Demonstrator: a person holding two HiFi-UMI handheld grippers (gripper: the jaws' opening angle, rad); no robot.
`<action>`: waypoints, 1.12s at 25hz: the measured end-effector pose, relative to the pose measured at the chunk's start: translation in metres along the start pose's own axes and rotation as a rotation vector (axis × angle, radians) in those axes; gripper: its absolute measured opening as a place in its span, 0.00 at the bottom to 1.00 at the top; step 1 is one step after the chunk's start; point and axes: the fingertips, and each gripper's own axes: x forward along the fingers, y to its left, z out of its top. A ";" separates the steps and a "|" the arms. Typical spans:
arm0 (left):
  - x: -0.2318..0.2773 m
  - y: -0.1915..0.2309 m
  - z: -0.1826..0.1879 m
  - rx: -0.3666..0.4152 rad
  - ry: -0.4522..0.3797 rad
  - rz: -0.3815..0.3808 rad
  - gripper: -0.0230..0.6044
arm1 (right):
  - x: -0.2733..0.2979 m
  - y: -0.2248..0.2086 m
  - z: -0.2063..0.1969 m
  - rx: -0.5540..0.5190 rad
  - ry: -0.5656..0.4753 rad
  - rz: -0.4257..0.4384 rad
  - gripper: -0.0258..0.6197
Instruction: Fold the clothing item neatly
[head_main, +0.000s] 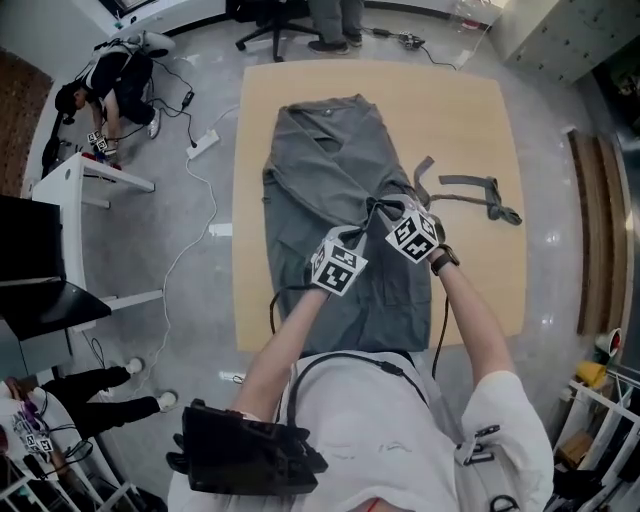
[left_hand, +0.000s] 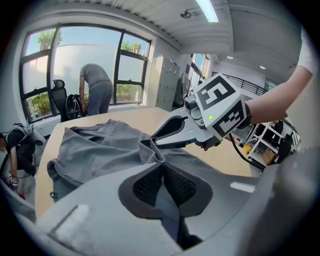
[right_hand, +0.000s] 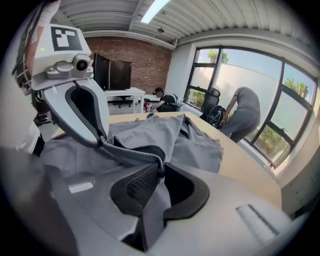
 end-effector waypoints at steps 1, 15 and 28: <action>0.006 -0.002 -0.011 -0.006 0.024 -0.003 0.07 | 0.004 0.006 -0.013 0.020 0.019 0.006 0.10; -0.007 0.016 -0.039 -0.127 0.045 0.011 0.13 | -0.003 -0.002 -0.077 0.422 0.031 -0.110 0.21; -0.004 0.248 0.070 -0.062 0.003 0.290 0.14 | 0.047 -0.131 0.046 0.494 -0.167 -0.144 0.18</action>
